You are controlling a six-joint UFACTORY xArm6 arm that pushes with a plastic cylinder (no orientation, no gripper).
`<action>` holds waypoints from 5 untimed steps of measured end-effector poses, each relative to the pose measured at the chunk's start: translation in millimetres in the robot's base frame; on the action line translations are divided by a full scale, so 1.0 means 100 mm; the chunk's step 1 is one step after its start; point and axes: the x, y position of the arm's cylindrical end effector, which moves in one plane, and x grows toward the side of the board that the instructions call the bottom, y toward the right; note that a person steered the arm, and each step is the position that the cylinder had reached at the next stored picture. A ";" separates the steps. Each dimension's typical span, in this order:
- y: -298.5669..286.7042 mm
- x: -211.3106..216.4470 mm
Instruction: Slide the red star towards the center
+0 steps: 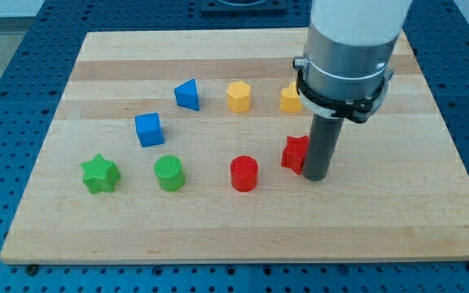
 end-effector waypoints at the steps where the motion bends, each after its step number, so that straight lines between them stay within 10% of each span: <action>1: -0.05 -0.05; 5: -0.23 -0.37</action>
